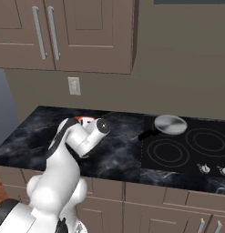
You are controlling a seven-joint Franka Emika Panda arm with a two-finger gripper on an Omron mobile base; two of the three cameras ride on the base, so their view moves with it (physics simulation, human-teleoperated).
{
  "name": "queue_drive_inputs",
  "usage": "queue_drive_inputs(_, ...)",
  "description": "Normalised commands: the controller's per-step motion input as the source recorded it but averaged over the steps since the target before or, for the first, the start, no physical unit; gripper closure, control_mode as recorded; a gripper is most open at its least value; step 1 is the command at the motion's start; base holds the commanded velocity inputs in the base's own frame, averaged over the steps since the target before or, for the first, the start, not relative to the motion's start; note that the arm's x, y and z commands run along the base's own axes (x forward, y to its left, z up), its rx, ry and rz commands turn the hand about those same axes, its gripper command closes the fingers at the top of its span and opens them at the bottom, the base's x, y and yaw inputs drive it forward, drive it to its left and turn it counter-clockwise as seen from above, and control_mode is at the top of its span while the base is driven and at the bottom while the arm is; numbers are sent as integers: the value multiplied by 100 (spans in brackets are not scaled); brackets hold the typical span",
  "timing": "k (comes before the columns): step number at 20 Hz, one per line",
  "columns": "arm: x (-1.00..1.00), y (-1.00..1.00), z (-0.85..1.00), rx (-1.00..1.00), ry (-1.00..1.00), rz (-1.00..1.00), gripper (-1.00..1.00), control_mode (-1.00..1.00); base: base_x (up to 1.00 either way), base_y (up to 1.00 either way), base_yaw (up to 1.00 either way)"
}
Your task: Place one of the steaks on the plate and the other in the bowl. Then place the bowl in the fridge.
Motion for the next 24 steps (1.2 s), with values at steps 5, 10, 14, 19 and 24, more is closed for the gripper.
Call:
queue_drive_inputs(5,45,0,-29,0,0,3,-100,-100,0,0,0)
queue_drive_inputs(10,44,0,-28,0,0,3,-100,-100,0,0,0)
queue_drive_inputs(14,44,0,-26,0,0,3,-100,-100,0,0,0)
queue_drive_inputs(19,42,0,-28,0,0,3,-100,-100,0,0,0)
queue_drive_inputs(24,43,0,-29,0,0,3,-100,-100,0,0,0)
